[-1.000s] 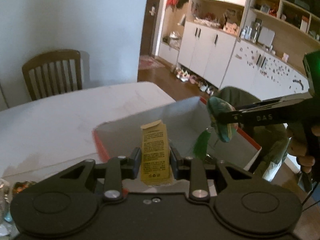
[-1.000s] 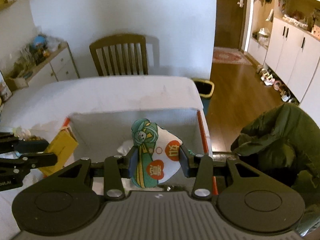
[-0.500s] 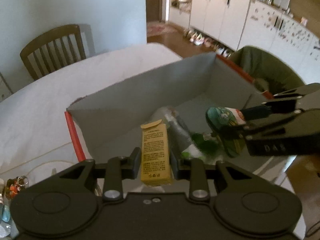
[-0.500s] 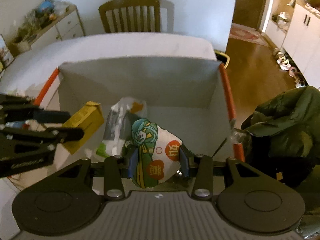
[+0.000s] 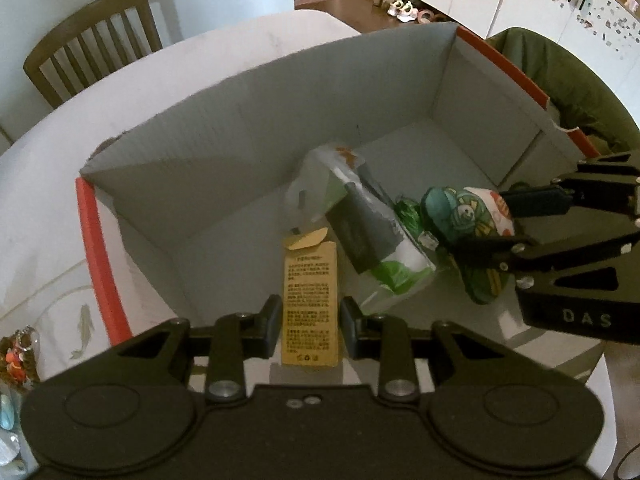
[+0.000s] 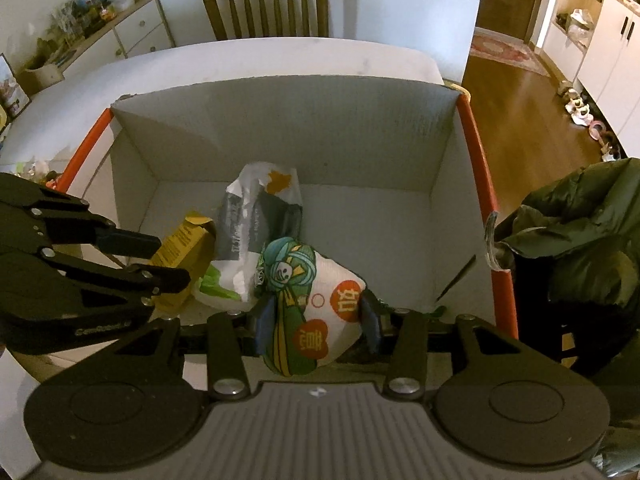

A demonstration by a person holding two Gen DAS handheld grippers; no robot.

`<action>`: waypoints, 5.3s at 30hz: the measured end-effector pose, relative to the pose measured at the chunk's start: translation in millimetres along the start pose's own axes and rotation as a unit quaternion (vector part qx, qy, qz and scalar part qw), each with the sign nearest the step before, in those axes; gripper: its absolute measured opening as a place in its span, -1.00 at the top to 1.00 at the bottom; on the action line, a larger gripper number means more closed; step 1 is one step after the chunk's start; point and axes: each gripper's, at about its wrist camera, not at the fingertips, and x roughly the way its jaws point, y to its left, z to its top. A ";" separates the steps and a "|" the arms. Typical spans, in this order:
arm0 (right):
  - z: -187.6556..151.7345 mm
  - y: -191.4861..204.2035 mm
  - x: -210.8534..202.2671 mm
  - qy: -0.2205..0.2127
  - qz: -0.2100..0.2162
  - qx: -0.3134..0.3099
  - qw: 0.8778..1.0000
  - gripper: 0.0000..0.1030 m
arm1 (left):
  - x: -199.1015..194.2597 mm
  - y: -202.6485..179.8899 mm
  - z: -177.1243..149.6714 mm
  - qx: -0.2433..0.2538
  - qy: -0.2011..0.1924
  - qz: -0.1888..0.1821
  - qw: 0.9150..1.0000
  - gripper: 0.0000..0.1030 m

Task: Organize objects
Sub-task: 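Carry the pouch and yellow box into the red box and release both, then withdraw both tools from the box toward the foil snack bag, then grasp the foil snack bag with the right tool while the left grasps a clear plastic wrapper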

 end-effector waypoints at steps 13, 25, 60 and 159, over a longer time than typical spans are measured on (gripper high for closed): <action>-2.1 -8.1 -16.9 -0.013 0.013 0.023 1.000 -0.07 | -14.0 6.4 -5.4 -0.014 -0.018 -0.020 1.000 0.11; -13.2 -5.7 -68.2 -0.062 0.025 0.046 0.997 -0.14 | -69.5 22.0 -26.0 -0.028 -0.083 -0.035 0.996 -0.24; -22.2 184.6 -160.0 -0.190 0.061 0.025 0.980 -0.52 | -227.3 147.2 -154.0 -0.062 -0.258 -0.038 0.963 -0.93; 77.9 395.8 26.8 -0.083 0.109 -0.022 0.990 0.35 | -115.3 299.8 -233.8 -0.153 -0.203 0.005 0.967 0.30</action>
